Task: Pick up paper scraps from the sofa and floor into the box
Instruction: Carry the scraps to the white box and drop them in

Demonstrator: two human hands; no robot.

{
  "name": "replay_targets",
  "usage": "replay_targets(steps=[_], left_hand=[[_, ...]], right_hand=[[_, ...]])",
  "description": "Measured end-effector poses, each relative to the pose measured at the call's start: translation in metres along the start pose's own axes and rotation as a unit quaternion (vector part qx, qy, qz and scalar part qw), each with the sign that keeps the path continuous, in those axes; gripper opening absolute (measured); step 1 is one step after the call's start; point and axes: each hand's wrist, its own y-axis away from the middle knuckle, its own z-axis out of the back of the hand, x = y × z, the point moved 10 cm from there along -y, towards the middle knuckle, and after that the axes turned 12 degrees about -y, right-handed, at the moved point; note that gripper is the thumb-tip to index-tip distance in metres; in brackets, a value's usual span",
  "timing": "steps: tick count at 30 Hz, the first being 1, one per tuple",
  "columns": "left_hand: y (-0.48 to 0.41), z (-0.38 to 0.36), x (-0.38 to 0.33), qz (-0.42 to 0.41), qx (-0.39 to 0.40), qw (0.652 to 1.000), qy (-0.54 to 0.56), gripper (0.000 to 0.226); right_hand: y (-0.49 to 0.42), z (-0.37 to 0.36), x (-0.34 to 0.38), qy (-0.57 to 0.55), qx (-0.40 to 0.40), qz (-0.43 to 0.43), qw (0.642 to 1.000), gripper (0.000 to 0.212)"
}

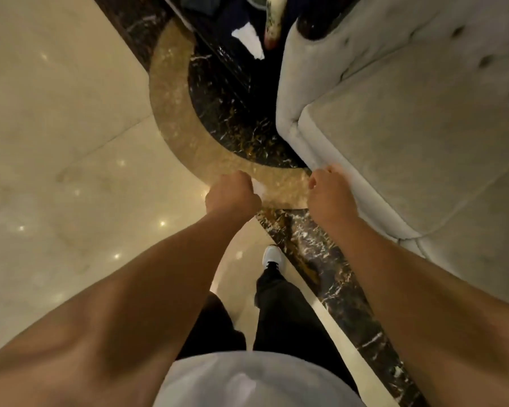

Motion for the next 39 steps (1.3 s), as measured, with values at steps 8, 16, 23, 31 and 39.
replay_targets(steps=[8,16,23,31,39], left_hand=[[0.119,0.050,-0.057,-0.164,-0.036,0.984,-0.060,0.016],[0.217,0.046,-0.118,-0.312,-0.020,0.942,-0.126,0.012],[0.303,0.000,-0.215,-0.397,-0.039,0.898,-0.187,0.017],[0.512,-0.148,-0.418,-0.543,0.043,0.799,-0.255,0.006],[0.804,-0.326,-0.574,-0.695,0.141,0.664,-0.237,0.014]], right_hand=[[0.163,0.099,0.008,-0.031,-0.154,-0.090,0.984,0.014],[0.277,0.141,-0.017,-0.042,-0.185,-0.164,0.968,0.017],[0.372,0.192,-0.087,-0.039,-0.236,-0.208,0.948,0.025],[0.581,0.284,-0.284,-0.074,-0.312,-0.326,0.889,0.024],[0.871,0.352,-0.468,0.005,-0.326,-0.514,0.793,0.030]])
